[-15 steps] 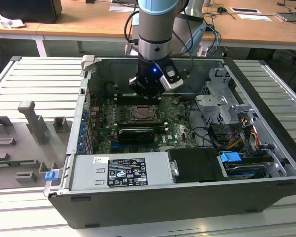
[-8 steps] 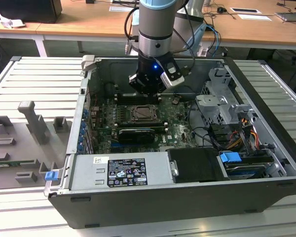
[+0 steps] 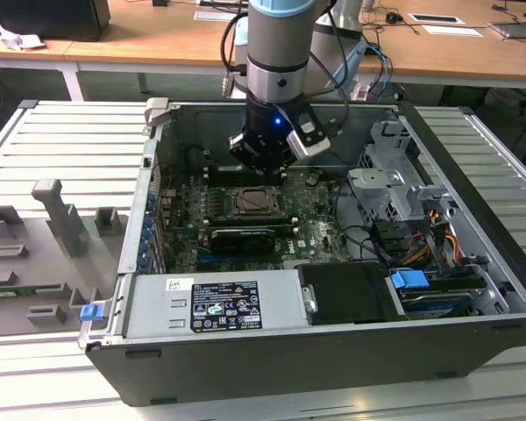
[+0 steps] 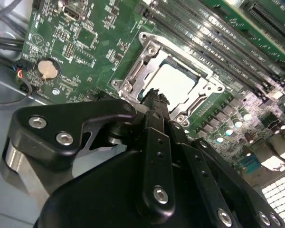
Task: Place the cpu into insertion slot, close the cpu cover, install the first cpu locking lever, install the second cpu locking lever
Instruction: 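Install the second cpu locking lever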
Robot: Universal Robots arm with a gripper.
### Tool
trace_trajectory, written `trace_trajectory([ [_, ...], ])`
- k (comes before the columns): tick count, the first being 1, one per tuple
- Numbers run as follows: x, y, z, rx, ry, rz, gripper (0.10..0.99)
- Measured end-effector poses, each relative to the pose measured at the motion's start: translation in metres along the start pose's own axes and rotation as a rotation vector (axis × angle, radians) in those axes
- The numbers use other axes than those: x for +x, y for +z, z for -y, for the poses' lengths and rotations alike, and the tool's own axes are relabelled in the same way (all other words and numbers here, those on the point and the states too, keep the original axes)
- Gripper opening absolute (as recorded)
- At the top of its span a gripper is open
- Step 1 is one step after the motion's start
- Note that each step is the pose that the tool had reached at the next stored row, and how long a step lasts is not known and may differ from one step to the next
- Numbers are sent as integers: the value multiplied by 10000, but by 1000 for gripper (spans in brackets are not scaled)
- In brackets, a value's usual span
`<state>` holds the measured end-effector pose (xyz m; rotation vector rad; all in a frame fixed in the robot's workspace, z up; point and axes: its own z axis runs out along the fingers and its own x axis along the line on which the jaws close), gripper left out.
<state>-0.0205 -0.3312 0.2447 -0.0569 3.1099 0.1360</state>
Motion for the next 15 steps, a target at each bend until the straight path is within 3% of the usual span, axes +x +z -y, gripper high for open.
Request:
trace_trajectory([
  [5,4,-11,133,-7,-1,0,106],
  [13,13,-47,234,-7,-1,1,106],
  [15,26,-53,299,-10,-1,0,106],
])
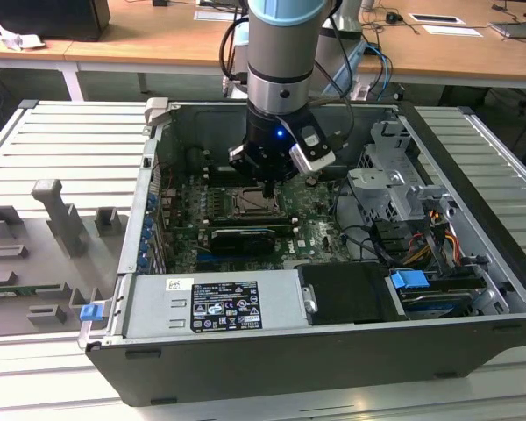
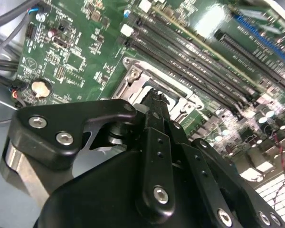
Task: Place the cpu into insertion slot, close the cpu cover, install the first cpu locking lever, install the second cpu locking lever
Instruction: 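Install the second cpu locking lever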
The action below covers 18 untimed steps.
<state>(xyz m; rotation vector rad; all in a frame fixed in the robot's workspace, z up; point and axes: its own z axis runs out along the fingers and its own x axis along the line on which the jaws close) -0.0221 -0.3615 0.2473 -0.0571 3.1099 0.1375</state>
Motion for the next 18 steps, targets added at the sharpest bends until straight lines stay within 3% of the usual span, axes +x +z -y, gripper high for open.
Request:
trace_trajectory([
  [3,3,-2,51,-8,0,1,106],
  [13,35,28,108,-20,-3,1,106],
  [15,77,39,109,-31,-11,1,106],
  [18,236,86,107,-69,-71,-3,106],
])
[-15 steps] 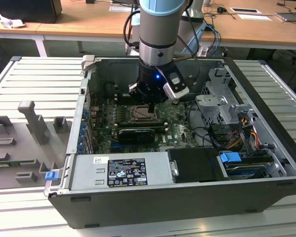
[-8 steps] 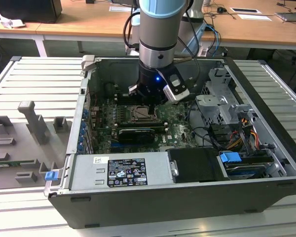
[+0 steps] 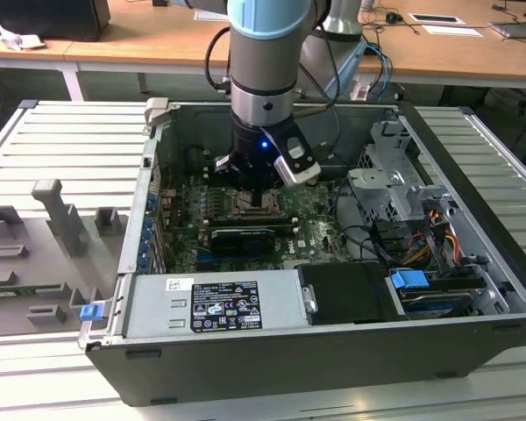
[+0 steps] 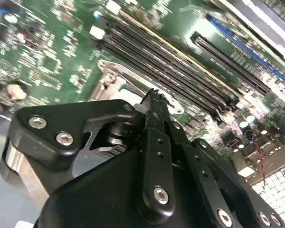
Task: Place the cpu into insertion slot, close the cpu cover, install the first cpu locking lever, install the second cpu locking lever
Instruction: 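Install the second cpu locking lever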
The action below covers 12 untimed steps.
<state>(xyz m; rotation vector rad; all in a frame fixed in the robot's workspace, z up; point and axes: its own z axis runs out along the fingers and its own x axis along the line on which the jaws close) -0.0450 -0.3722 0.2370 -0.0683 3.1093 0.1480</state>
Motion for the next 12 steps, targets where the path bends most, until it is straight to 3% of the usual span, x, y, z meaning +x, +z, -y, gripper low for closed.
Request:
trace_trajectory([
  [6,46,133,11,-21,-161,-15,106],
  [10,123,147,26,-105,-216,-17,106],
  [12,144,144,55,-197,-218,-11,106],
])
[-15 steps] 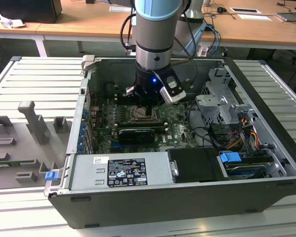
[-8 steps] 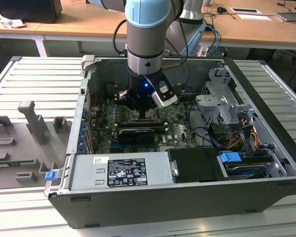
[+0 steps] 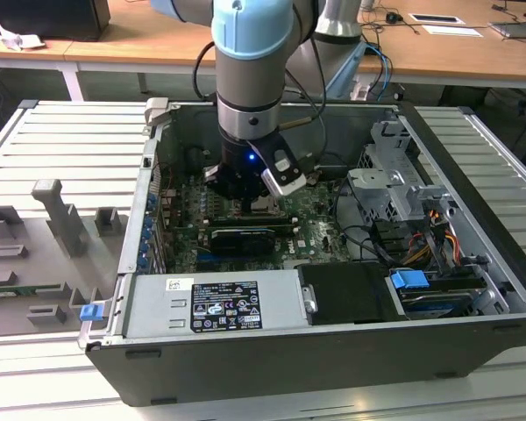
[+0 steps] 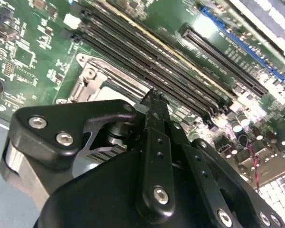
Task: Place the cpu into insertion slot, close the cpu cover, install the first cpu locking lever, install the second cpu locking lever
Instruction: 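Install the second cpu locking lever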
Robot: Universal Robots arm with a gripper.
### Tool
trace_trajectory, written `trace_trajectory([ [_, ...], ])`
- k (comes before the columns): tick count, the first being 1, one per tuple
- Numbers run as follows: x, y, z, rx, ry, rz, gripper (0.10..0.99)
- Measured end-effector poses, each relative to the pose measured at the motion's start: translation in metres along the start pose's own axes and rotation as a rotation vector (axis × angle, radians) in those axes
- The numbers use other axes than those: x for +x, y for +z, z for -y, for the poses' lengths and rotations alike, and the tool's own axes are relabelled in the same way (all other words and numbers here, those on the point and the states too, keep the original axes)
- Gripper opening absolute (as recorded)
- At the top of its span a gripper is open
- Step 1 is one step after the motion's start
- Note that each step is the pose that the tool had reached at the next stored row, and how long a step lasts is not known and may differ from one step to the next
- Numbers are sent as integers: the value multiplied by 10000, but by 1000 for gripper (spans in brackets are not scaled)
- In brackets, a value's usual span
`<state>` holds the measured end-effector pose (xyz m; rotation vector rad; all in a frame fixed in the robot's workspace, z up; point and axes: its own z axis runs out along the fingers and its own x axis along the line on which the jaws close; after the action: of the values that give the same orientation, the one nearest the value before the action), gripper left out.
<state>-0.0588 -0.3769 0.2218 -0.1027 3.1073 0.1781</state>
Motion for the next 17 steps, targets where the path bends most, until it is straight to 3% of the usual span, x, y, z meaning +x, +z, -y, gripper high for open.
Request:
trace_trajectory([
  [2,20,-4,26,-216,6,14,106],
  [3,61,-9,68,-516,14,35,106],
  [4,91,-9,85,-643,18,42,106],
  [8,119,62,114,-848,11,56,106],
  [11,132,93,134,-1209,4,77,106],
  [15,160,97,184,-1329,6,87,106],
  [17,188,97,226,-1481,12,98,106],
])
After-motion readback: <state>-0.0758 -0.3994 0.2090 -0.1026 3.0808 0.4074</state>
